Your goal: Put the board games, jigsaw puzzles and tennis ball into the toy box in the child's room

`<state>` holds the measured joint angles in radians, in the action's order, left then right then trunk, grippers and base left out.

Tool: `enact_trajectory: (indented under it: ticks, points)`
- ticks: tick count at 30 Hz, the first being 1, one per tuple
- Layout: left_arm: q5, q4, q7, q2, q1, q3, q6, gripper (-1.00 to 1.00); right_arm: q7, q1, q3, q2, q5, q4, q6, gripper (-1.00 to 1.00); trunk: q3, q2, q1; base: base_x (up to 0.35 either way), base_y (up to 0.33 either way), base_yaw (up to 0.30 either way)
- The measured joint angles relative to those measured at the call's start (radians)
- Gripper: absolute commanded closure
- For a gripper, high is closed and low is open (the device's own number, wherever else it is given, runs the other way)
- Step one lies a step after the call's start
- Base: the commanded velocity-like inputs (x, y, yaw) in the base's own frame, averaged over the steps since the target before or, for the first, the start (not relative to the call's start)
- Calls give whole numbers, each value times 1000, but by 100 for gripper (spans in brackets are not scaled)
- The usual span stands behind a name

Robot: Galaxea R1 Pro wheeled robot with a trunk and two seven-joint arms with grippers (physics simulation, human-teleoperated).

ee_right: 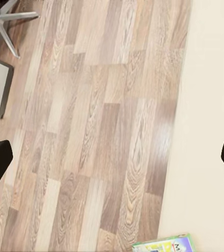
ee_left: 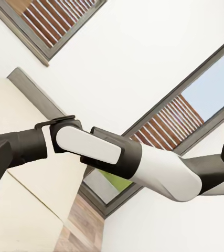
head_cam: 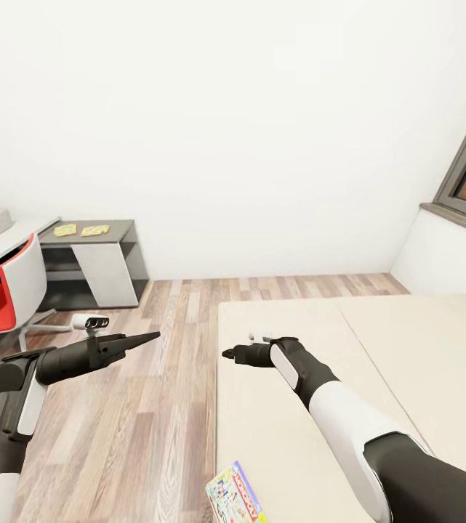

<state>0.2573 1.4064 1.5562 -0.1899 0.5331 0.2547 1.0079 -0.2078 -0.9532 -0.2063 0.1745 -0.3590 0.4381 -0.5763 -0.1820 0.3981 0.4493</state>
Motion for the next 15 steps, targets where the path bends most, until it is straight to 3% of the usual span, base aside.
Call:
enact_trajectory:
  ticks: [15]
  points:
    - [0,0,0,0,0,1,0,-100,0,0,0,0,0,0,11,-100,25,0,0,0,0,0]
